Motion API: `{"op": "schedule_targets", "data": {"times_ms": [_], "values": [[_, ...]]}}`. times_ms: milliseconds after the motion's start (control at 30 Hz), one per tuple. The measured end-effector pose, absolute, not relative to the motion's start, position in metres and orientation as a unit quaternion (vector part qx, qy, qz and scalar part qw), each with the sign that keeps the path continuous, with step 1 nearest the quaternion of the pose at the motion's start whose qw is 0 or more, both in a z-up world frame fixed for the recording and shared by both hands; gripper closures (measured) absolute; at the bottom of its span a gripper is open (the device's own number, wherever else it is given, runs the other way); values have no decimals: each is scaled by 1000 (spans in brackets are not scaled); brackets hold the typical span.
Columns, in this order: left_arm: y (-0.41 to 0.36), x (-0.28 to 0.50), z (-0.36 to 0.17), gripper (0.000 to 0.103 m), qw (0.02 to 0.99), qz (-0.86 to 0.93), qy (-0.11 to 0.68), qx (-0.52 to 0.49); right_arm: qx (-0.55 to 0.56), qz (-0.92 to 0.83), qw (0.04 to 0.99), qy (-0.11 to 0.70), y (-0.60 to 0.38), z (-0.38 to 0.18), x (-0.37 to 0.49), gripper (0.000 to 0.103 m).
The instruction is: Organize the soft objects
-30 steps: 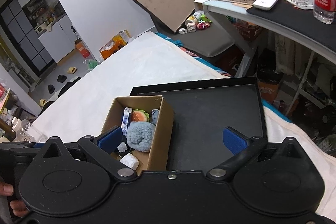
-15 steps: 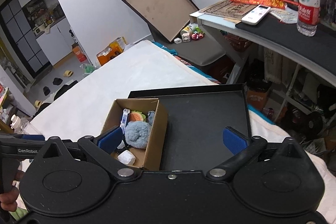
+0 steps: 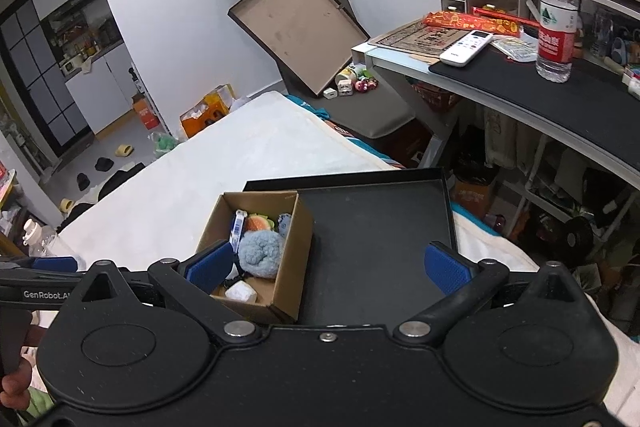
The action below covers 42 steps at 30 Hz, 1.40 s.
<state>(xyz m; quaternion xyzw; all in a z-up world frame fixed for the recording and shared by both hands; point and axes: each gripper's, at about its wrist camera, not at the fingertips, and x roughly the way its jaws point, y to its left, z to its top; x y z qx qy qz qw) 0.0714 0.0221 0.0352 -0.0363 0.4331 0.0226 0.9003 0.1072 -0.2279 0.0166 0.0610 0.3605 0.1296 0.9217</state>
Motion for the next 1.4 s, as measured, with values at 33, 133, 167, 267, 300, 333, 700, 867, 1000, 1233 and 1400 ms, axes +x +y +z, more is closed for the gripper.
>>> {"op": "schedule_targets", "data": {"times_ms": [33,133,167,267,300,333,700,867,1000,1233,1400], "values": [[21,68,36,1,901,21,432,-34,62,130,921,361,-229,16,104,0],[16,57,36,1,906,20,422,-21,64,135,921,359,-231,16,96,0],[15,55,36,1,906,21,422,-20,62,135,922,357,-231,15,92,0],[13,46,36,1,907,21,421,-21,55,134,925,352,-230,14,81,0],[13,42,35,1,907,23,420,-19,53,135,926,350,-230,14,78,0],[12,40,35,1,907,24,419,-16,52,134,926,349,-229,14,76,0],[21,10,40,1,913,36,406,-24,54,140,929,337,-228,17,48,0],[22,-2,43,1,915,36,400,-21,53,144,932,328,-226,22,36,0],[22,-9,46,1,917,34,397,-20,58,145,933,323,-227,23,29,0],[21,-21,52,1,920,32,389,-19,58,145,935,317,-227,27,19,0],[20,-28,55,1,923,33,384,-18,55,148,938,309,-228,31,12,0]]}}
